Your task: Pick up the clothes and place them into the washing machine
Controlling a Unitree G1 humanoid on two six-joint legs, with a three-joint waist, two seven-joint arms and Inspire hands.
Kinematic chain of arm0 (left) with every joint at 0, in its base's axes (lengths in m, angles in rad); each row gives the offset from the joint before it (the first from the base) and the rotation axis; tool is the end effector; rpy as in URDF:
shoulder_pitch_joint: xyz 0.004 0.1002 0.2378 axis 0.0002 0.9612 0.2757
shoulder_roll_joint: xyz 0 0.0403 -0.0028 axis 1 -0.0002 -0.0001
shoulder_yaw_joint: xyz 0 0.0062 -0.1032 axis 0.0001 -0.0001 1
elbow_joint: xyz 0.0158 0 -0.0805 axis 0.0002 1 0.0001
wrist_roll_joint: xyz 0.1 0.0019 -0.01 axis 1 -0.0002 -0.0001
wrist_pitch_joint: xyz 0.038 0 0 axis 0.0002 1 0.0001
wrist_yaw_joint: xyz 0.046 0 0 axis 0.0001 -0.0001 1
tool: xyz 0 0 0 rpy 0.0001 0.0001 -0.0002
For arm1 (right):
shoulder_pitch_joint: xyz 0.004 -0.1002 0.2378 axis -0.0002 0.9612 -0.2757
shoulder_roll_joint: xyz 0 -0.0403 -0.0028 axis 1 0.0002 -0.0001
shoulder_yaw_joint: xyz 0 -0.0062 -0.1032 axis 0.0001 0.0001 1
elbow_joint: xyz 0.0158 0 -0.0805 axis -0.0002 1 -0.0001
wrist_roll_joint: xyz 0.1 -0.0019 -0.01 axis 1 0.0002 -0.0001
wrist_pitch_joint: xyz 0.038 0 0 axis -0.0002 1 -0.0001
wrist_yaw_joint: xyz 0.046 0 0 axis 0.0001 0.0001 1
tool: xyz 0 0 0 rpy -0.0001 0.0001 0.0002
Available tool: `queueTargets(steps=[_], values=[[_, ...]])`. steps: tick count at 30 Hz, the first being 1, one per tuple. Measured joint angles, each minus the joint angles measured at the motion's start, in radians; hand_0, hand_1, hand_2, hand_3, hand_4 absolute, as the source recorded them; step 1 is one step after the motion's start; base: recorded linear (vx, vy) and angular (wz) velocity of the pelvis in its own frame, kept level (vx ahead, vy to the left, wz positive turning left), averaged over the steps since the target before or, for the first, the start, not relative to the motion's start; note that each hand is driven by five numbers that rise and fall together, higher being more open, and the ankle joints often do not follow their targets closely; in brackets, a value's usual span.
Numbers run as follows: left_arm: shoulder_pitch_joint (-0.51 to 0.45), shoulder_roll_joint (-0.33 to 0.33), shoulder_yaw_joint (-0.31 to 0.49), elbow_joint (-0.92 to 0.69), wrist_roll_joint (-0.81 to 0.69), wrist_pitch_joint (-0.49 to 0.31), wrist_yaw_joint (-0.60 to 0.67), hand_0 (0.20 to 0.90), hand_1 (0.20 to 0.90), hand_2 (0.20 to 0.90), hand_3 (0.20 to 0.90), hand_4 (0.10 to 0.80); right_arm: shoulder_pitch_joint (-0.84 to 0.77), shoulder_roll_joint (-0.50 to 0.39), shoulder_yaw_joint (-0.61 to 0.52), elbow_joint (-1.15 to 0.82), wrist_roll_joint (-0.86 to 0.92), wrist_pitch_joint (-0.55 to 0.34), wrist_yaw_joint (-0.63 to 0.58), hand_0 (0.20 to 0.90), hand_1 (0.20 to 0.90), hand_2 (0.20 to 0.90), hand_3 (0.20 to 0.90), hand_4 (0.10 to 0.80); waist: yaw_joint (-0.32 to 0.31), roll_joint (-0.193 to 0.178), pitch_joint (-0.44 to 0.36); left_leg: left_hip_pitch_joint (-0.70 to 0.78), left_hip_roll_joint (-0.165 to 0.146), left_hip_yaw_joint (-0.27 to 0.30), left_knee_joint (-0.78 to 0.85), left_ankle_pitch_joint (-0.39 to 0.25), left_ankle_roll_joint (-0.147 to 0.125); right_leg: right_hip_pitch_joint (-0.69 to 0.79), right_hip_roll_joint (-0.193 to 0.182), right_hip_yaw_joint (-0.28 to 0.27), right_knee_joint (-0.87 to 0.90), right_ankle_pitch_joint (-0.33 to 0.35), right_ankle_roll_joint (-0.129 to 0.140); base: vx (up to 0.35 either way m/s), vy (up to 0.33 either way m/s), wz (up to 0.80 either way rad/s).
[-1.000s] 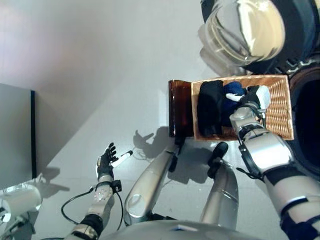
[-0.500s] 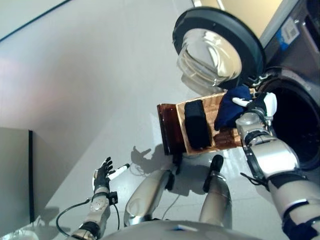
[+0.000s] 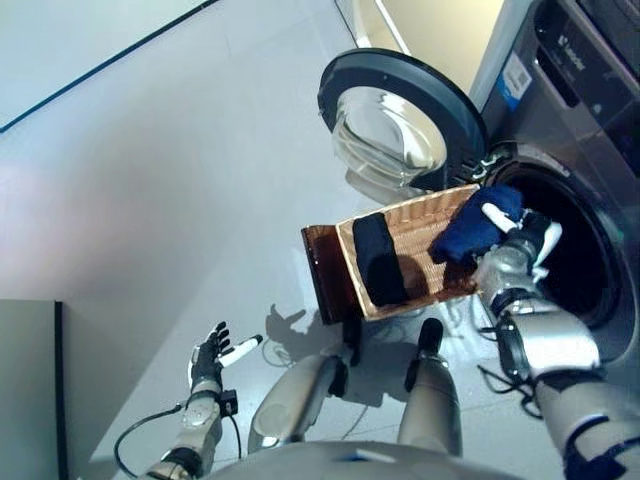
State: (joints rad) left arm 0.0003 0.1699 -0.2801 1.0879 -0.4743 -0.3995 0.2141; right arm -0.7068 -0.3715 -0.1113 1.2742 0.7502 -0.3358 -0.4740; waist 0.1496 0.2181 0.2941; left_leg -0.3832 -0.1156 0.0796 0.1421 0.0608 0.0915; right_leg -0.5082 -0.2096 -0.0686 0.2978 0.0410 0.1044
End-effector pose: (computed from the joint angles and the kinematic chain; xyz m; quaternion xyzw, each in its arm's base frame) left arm 0.1074 0.1852 -0.1030 -0.0090 0.3483 0.1589 0.9238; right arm 0.2940 -0.2580 0.0389 0.1905 0.0966 -0.4504 0.8669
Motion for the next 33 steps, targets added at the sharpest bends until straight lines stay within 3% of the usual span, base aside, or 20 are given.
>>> queueTargets(steps=[4,9,11,14,21,23,24,27,28,29,30,32,33], values=[[0.020,-0.029,-0.024,-0.003,-0.022,-0.004,-0.025,0.900,0.900,0.900,0.900,0.800,0.063,0.095,-0.112,-0.043,0.299,-0.107,0.045,0.200,0.200,0.200,0.200,0.300,-0.001,0.034,-0.007,0.000,-0.007,0.012,-0.014,0.000,0.000,-0.011,-0.008,0.004,-0.005,0.009,0.002,0.001,0.061,-0.15],[0.037,-0.044,-0.062,-0.031,-0.052,-0.005,-0.051,0.900,0.900,0.900,0.900,0.800,0.058,0.112,-0.161,-0.072,0.433,-0.186,0.059,0.200,0.200,0.200,0.200,0.300,0.009,0.086,-0.013,-0.020,-0.014,0.012,-0.009,0.002,-0.002,-0.043,-0.020,0.003,0.021,0.005,0.000,-0.004,0.085,0.04],[0.044,-0.047,-0.086,-0.037,-0.055,-0.011,-0.061,0.900,0.900,0.900,0.900,0.800,-0.005,0.072,-0.187,-0.085,0.441,-0.247,0.058,0.200,0.200,0.200,0.200,0.300,0.008,0.134,-0.005,-0.030,-0.023,0.022,-0.004,0.002,-0.001,-0.066,-0.024,0.016,0.050,-0.002,0.002,-0.012,0.029,-0.01],[0.045,-0.045,-0.086,-0.038,-0.058,-0.026,-0.060,0.900,0.900,0.900,0.900,0.800,-0.058,0.008,-0.206,-0.095,0.439,-0.276,0.034,0.200,0.200,0.200,0.200,0.300,0.026,0.167,-0.006,-0.034,-0.033,0.025,-0.001,0.002,-0.001,-0.091,-0.034,0.030,0.083,-0.018,0.005,0.007,0.036,-0.01],[0.058,-0.044,-0.092,-0.039,-0.055,-0.028,-0.064,0.900,0.900,0.900,0.900,0.800,-0.219,-0.160,-0.224,-0.142,0.391,-0.280,-0.059,0.200,0.200,0.200,0.200,0.300,0.036,0.190,-0.004,-0.046,-0.042,0.055,-0.005,0.002,0.002,-0.134,-0.038,0.067,0.117,-0.033,0.011,0.042,0.033,-0.07],[0.058,-0.034,-0.092,-0.053,-0.052,-0.029,-0.074,0.900,0.900,0.900,0.900,0.800,-0.299,-0.288,-0.224,-0.150,0.329,-0.265,-0.132,0.200,0.200,0.200,0.200,0.300,0.040,0.198,-0.011,-0.044,-0.044,0.063,-0.013,0.002,0.002,-0.141,-0.039,0.077,0.116,-0.033,0.011,0.020,0.029,-0.12],[0.063,-0.027,-0.089,-0.066,-0.053,-0.034,-0.073,0.900,0.900,0.900,0.900,0.800,-0.310,-0.328,-0.153,-0.084,0.247,-0.255,-0.153,0.200,0.200,0.200,0.200,0.300,0.047,0.197,-0.009,-0.045,-0.045,0.068,-0.014,0.002,0.003,-0.146,-0.038,0.084,0.118,-0.032,0.012,0.010,0.014,-0.11],[0.068,-0.020,-0.089,-0.078,-0.052,-0.046,-0.074,0.900,0.900,0.900,0.900,0.800,-0.336,-0.324,-0.098,-0.102,0.176,-0.253,-0.215,0.200,0.200,0.200,0.200,0.300,0.034,0.206,-0.010,-0.057,-0.056,0.082,-0.023,0.002,0.005,-0.173,-0.050,0.098,0.120,-0.025,0.022,0.009,-0.008,-0.14],[0.068,-0.019,-0.090,-0.086,-0.051,-0.048,-0.073,0.900,0.900,0.900,0.900,0.800,-0.346,-0.330,-0.062,-0.104,0.164,-0.246,-0.239,0.436,0.436,0.436,0.436,0.469,0.030,0.209,-0.008,-0.064,-0.060,0.085,-0.022,0.002,0.005,-0.181,-0.052,0.103,0.121,-0.024,0.024,0.011,-0.007,-0.08],[0.068,-0.018,-0.090,-0.094,-0.051,-0.049,-0.073,0.900,0.900,0.900,0.900,0.800,-0.362,-0.348,-0.010,-0.085,0.137,-0.224,-0.261,0.900,0.900,0.900,0.900,0.800,0.029,0.214,-0.006,-0.065,-0.064,0.093,-0.023,0.002,0.005,-0.185,-0.053,0.112,0.120,-0.022,0.027,0.013,-0.002,-0.10],[0.071,-0.017,-0.090,-0.097,-0.050,-0.052,-0.072,0.900,0.900,0.900,0.900,0.800,-0.365,-0.362,0.037,-0.073,0.100,-0.196,-0.274,0.900,0.900,0.900,0.900,0.800,0.027,0.213,-0.005,-0.065,-0.069,0.100,-0.023,0.001,0.007,-0.189,-0.057,0.116,0.119,-0.020,0.031,-0.002,-0.012,-0.22],[0.072,-0.017,-0.087,-0.098,-0.039,-0.061,-0.063,0.900,0.900,0.900,0.900,0.800,-0.477,-0.413,0.308,0.131,-0.086,-0.055,-0.268,0.900,0.900,0.900,0.900,0.800,0.020,0.212,-0.005,-0.081,-0.072,0.121,-0.022,0.000,0.008,-0.208,-0.066,0.119,0.107,-0.014,0.040,-0.013,-0.021,-0.23],[0.072,-0.018,-0.086,-0.099,-0.035,-0.066,-0.058,0.900,0.900,0.900,0.900,0.800,-0.510,-0.421,0.371,0.170,-0.172,0.003,-0.268,0.900,0.900,0.900,0.900,0.800,0.019,0.212,-0.005,-0.089,-0.072,0.123,-0.022,0.000,0.007,-0.216,-0.067,0.120,0.107,-0.013,0.041,-0.019,-0.007,-0.23]])
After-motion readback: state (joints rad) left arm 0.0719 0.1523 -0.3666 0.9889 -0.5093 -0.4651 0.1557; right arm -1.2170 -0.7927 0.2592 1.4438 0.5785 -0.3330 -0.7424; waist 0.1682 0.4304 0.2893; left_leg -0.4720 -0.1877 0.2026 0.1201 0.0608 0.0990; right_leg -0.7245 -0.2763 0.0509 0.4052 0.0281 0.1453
